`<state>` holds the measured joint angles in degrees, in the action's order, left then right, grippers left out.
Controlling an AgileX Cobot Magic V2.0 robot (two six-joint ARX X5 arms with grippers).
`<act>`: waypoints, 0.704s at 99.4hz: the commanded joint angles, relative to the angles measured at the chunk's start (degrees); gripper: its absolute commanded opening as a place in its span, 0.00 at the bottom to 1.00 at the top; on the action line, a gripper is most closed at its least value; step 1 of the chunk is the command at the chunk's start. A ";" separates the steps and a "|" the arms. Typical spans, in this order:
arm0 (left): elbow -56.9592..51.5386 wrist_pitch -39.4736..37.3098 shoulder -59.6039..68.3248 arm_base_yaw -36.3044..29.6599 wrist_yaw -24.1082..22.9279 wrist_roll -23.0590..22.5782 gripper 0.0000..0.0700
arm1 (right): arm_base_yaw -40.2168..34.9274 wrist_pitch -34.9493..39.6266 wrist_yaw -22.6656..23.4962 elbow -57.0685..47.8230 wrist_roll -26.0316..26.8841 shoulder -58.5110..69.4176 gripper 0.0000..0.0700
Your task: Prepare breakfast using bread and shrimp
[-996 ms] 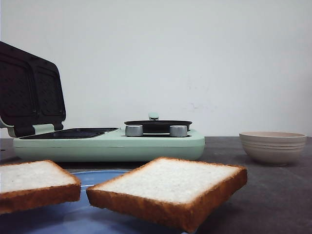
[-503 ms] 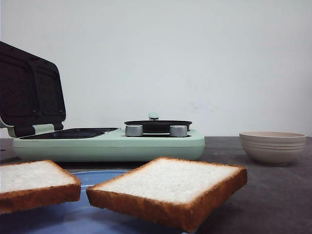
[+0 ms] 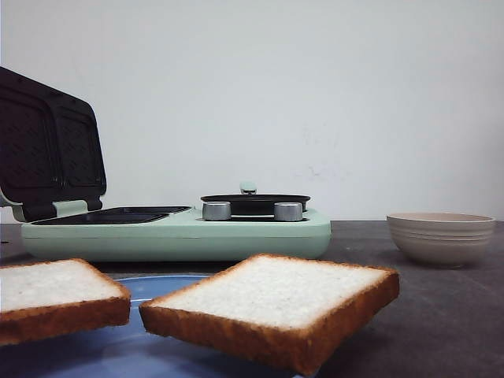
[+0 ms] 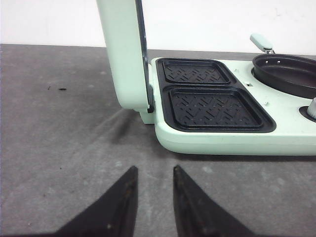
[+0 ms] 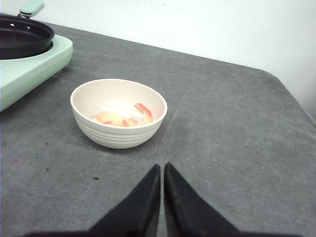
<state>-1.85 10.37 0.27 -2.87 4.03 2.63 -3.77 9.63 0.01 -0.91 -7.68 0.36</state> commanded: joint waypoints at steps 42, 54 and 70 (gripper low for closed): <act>0.57 0.31 -0.09 -0.04 1.62 29.77 0.08 | -0.17 -12.35 10.99 0.15 39.87 -0.15 0.00; -1.14 0.26 -0.02 -0.04 2.08 34.38 0.01 | -0.11 -14.38 14.51 -0.44 44.57 -0.13 0.00; -7.82 0.42 2.80 -0.04 2.95 32.57 0.01 | -0.11 -13.33 14.64 -5.97 43.15 0.44 0.00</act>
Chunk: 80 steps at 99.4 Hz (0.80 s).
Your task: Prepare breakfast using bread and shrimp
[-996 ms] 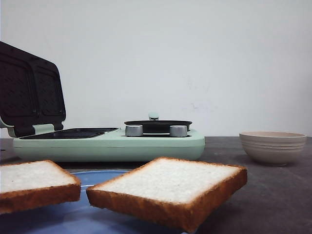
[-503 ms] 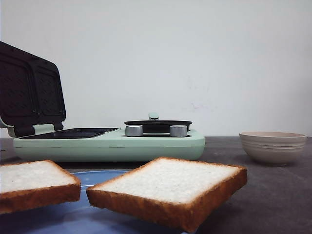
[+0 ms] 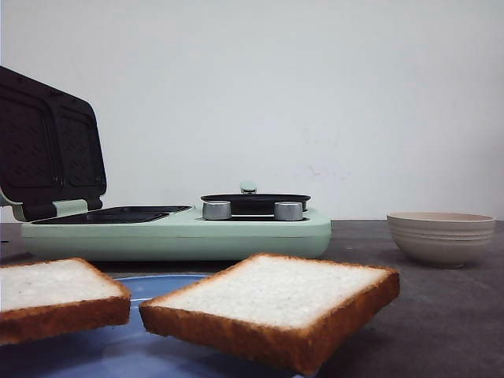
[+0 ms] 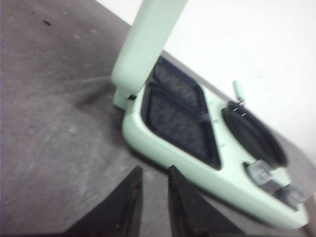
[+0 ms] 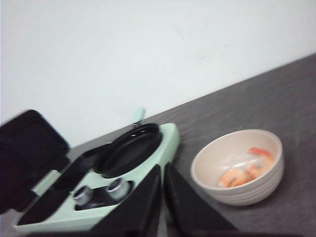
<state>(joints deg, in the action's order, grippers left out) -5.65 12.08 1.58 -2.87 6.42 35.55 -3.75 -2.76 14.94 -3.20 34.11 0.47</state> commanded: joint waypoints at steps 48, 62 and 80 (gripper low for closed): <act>-33.18 9.33 26.38 -1.22 4.66 -18.58 0.38 | -0.15 20.85 -1.46 -33.31 -21.68 17.81 0.01; -33.29 11.41 26.12 -2.10 5.49 -18.32 0.53 | -0.24 20.85 -1.18 -35.04 -20.87 18.21 0.40; -33.29 21.38 26.03 -2.51 7.26 -13.57 0.80 | -0.26 22.97 0.94 -35.06 -14.29 18.21 0.89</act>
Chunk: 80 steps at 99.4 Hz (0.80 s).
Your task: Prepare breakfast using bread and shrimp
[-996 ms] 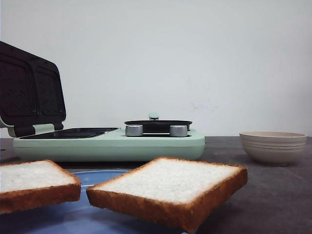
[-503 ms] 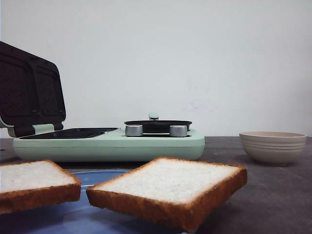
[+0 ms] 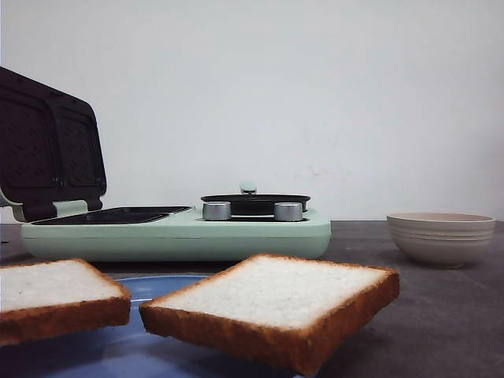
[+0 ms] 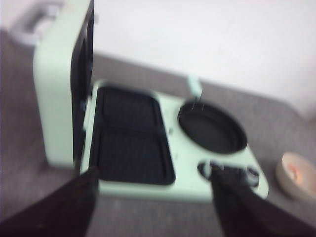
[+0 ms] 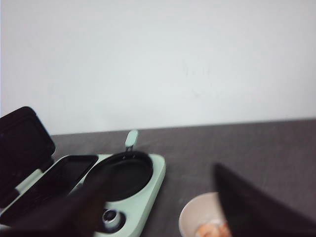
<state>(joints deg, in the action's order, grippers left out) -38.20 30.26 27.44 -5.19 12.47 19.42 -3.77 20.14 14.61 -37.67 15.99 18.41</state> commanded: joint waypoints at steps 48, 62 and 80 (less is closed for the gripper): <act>-0.74 21.07 10.78 -0.20 7.41 2.14 0.79 | -2.03 0.52 4.94 -0.59 7.39 0.20 0.89; -0.74 20.83 19.50 -0.20 12.41 -1.05 0.79 | -2.12 0.63 4.96 -0.59 7.37 0.20 0.89; -0.74 21.24 30.27 -0.20 13.07 -5.49 0.79 | -2.12 2.43 4.96 -0.59 6.93 0.20 0.89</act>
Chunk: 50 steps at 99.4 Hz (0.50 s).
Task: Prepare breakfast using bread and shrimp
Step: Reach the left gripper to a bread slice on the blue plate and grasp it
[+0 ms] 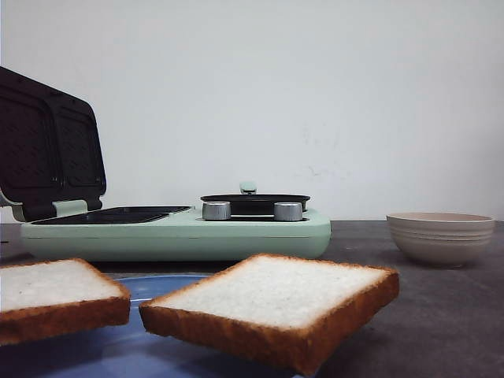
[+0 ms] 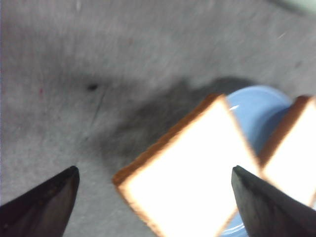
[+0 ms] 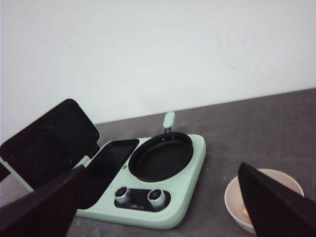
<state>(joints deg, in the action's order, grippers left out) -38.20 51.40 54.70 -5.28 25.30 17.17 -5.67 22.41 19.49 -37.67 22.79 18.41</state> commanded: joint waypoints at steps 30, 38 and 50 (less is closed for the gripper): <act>-0.74 -0.72 12.50 -0.11 2.67 -5.79 0.79 | -1.75 3.10 -0.02 -0.59 -2.14 0.17 0.89; -0.74 -1.29 14.34 -0.11 5.46 -5.77 0.79 | -2.05 3.10 -0.37 -0.59 -2.67 0.17 0.89; -0.74 -1.60 16.68 -0.11 7.34 -5.79 0.79 | -2.14 3.08 -1.44 -0.59 -2.78 0.17 0.88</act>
<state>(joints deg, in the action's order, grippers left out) -38.20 50.02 69.91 -5.28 31.86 12.45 -7.62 25.98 18.72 -37.67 20.84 18.41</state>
